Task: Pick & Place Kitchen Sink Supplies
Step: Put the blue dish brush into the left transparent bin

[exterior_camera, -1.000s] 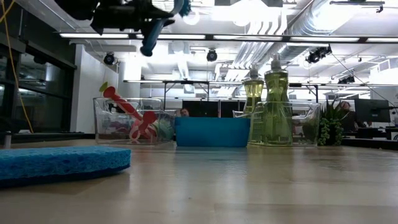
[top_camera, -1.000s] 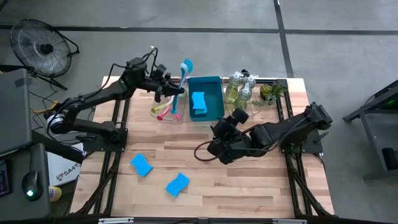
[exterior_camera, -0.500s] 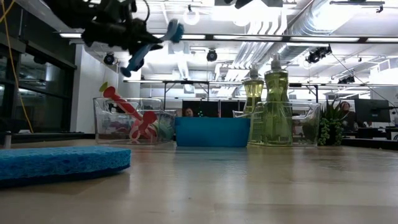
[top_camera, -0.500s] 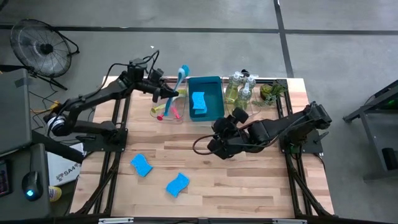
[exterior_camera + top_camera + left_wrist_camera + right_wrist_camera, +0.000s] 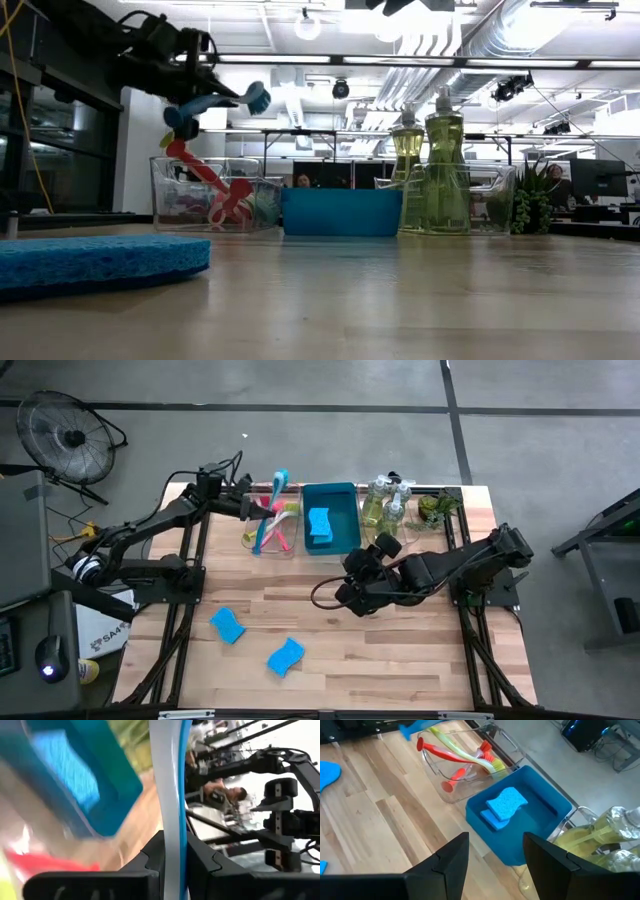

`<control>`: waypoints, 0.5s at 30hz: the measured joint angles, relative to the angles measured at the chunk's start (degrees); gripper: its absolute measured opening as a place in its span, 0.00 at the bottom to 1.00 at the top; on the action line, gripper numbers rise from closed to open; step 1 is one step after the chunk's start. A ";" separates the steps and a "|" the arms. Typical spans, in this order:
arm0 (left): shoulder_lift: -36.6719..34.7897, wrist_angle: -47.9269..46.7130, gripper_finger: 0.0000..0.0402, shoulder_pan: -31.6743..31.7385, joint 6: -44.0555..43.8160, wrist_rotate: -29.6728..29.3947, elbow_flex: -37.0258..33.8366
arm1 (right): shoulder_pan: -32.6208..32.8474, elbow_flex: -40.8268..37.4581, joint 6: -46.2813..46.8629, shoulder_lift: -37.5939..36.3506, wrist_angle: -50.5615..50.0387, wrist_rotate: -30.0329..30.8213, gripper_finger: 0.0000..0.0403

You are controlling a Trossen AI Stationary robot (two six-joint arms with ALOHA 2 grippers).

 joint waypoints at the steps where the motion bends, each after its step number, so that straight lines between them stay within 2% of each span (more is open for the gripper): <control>1: 0.19 -1.13 0.10 0.10 -0.97 0.81 -0.03 | 0.01 0.00 -0.06 0.00 0.01 0.32 0.45; 6: 1.35 -4.48 0.10 0.05 -5.25 -0.23 -0.06 | 0.00 0.00 -0.23 0.00 0.03 1.18 0.45; 15: 2.09 -2.50 0.11 0.03 -15.05 -11.49 -0.02 | 0.02 0.00 -0.62 0.17 0.07 1.11 0.45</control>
